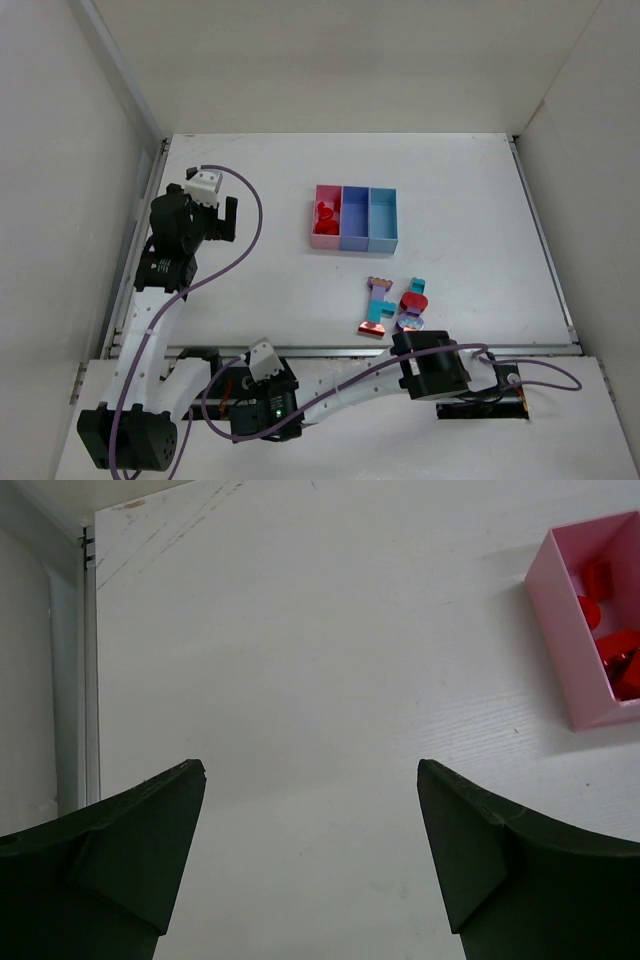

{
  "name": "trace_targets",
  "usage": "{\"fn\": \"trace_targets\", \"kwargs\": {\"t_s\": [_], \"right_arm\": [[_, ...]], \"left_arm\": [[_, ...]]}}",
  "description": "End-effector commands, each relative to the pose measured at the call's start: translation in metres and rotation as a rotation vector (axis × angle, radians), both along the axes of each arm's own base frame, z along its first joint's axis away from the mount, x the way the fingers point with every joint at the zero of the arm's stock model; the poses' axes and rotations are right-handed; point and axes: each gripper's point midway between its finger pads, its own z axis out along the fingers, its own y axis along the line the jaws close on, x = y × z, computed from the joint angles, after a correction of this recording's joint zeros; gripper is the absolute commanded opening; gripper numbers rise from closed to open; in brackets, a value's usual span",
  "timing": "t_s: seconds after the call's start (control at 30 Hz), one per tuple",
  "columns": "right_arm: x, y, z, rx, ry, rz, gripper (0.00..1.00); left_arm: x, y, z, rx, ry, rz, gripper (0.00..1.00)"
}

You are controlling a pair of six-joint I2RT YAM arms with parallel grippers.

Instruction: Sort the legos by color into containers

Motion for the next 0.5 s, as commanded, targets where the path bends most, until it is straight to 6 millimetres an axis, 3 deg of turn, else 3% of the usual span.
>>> {"fn": "trace_targets", "kwargs": {"t_s": [0.0,0.13,0.3,0.47], "right_arm": [[-0.011,0.015,0.036,0.106,0.008,-0.008,0.54],[-0.012,0.017,0.042,0.16,0.031,-0.054,0.66],[-0.017,0.02,0.035,0.211,0.08,-0.121,0.66],[-0.021,0.017,0.014,0.224,0.124,-0.206,0.6]], "left_arm": [[0.001,-0.002,0.005,0.006,-0.023,-0.021,0.85],[0.0,-0.002,0.001,0.006,-0.014,-0.021,0.85],[-0.001,-0.002,0.004,0.006,-0.023,-0.021,0.85],[-0.001,-0.002,0.004,0.006,-0.023,-0.021,0.85]]}}
